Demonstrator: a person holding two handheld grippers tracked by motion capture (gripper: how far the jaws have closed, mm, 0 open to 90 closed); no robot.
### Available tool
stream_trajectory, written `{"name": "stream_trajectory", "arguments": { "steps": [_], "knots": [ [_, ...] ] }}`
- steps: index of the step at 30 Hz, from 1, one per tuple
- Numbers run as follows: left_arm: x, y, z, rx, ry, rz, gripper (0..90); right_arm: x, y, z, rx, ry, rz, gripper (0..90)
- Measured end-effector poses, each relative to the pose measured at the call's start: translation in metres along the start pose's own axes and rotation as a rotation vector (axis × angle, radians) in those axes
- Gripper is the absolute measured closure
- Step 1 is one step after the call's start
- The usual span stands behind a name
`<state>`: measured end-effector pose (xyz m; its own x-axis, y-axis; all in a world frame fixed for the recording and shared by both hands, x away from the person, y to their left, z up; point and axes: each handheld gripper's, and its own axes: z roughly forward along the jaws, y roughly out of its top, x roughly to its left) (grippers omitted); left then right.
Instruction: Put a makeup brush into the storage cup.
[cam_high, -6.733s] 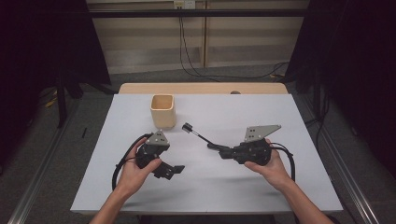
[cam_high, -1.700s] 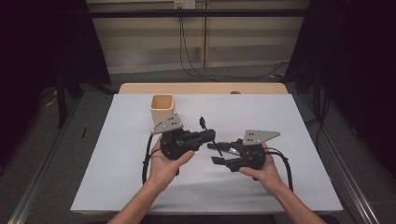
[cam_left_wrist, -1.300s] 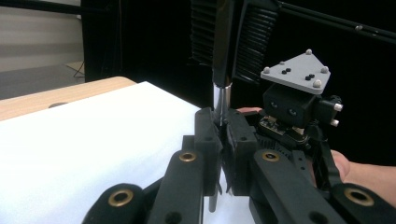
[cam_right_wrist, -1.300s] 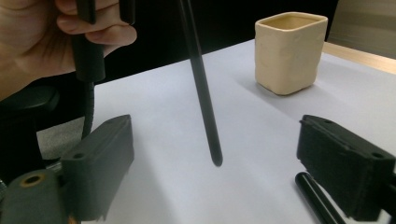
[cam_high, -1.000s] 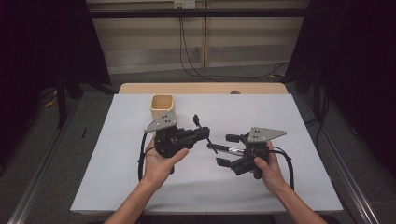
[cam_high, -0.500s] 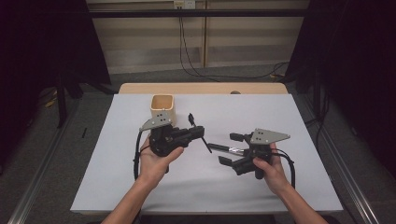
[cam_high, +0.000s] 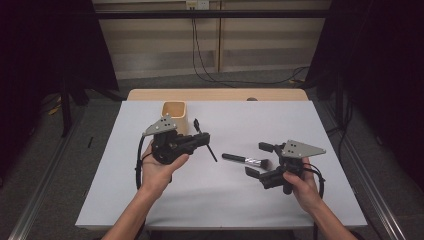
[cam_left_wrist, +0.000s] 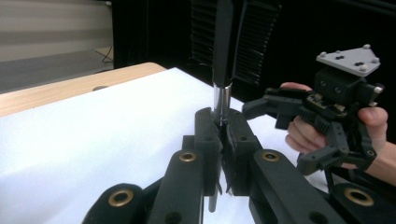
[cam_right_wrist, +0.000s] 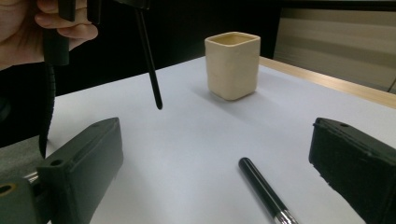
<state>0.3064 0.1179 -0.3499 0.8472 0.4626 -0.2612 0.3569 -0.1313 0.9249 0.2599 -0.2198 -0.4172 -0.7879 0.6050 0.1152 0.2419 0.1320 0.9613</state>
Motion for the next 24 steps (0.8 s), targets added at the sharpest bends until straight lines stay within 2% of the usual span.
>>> {"name": "stream_trajectory", "arguments": {
  "steps": [2,6,13,19,24],
  "knots": [
    [0.002,0.001,-0.002,0.009,0.005,0.001,85.9,-0.001,-0.002,-0.005,-0.010,-0.017,0.014,2.0],
    [0.006,0.002,-0.006,0.022,0.020,0.003,86.0,-0.002,-0.005,-0.014,0.003,-0.053,0.012,2.0],
    [0.015,0.005,-0.016,0.036,0.046,0.002,86.0,-0.007,-0.008,-0.030,-0.020,-0.083,0.047,2.0],
    [0.023,0.005,-0.024,0.054,0.063,-0.012,85.9,-0.008,-0.010,-0.039,-0.022,-0.119,0.026,2.0],
    [0.030,0.006,-0.030,0.050,0.082,-0.022,85.9,-0.009,-0.016,-0.046,-0.048,-0.157,0.038,2.4]
  ]
}}
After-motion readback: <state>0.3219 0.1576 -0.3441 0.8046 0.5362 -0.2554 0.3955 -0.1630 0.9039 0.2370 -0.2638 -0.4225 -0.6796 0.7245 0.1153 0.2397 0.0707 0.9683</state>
